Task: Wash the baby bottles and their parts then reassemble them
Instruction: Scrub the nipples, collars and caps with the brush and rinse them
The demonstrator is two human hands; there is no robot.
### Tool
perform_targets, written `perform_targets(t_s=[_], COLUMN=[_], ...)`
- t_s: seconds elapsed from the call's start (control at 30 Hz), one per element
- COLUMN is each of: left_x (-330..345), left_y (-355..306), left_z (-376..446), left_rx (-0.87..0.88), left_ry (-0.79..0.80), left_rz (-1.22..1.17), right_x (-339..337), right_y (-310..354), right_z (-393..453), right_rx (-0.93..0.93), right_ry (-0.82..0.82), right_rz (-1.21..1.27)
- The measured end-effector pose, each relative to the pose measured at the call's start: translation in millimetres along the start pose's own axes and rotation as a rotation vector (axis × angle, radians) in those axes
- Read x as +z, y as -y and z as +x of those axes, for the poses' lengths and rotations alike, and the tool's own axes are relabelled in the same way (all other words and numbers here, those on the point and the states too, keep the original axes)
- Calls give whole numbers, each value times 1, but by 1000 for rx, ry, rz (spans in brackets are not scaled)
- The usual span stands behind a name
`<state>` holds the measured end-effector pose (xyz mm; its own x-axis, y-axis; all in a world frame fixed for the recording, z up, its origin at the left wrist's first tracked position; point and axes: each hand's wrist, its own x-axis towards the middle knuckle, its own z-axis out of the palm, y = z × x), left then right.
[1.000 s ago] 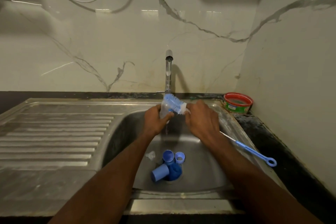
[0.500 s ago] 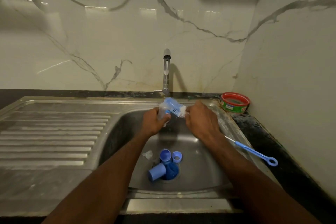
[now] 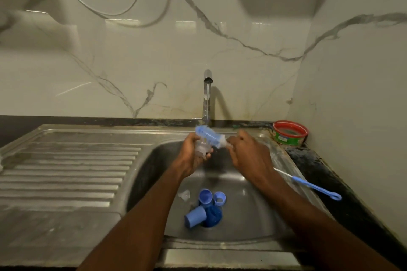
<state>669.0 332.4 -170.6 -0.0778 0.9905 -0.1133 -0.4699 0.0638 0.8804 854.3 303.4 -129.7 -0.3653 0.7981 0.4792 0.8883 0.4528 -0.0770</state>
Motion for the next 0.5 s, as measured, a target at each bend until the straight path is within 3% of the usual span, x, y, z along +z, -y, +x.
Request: perform_targets(t_s=[0.13,0.27,0.5], left_x=[7,17,1], left_y=[5,5,8], left_z=[4,8,21], left_rx=[-44,-15,33], left_ry=[38,28,31], left_rz=[-94,79,-9], right_x=[5,6,13], right_y=[-4,-12,-21], right_z=[4,20,3], right_rx=[15,179,-67], right_ry=[-40,-166,-55], right_rz=[20,0,109])
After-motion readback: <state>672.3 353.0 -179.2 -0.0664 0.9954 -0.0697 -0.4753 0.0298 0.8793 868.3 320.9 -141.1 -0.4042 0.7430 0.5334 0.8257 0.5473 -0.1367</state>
